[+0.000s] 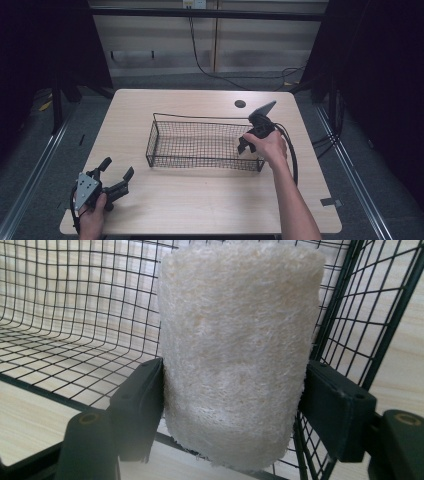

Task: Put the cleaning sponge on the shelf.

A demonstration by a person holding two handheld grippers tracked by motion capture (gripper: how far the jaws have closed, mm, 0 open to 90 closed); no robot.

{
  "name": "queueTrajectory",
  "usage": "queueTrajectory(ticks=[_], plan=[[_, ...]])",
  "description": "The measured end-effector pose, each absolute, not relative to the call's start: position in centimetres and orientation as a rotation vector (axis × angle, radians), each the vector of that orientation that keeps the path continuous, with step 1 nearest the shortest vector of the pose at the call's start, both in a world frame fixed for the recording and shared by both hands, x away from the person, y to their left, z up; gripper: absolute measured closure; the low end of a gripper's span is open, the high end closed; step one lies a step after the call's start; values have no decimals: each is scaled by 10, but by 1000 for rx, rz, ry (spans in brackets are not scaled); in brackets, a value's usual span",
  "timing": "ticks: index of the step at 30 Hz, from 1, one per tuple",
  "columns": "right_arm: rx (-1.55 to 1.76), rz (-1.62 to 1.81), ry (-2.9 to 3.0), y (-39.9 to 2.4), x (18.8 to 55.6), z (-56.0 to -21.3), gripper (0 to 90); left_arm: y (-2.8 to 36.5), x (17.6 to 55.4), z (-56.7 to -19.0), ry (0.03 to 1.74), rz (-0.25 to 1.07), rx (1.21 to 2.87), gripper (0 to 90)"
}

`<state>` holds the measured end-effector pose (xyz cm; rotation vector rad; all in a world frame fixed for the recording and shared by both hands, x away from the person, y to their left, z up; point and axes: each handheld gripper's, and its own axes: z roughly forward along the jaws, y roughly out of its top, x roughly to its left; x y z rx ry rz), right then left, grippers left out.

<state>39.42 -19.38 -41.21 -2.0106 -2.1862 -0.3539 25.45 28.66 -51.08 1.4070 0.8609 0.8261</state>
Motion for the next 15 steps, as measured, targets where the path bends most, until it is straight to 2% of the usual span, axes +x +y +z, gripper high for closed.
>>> queueTrajectory(ticks=[15], plan=[[-2071,-285,-2156,-184,392,-427,287,287,254,-511,867,840,1409,154]])
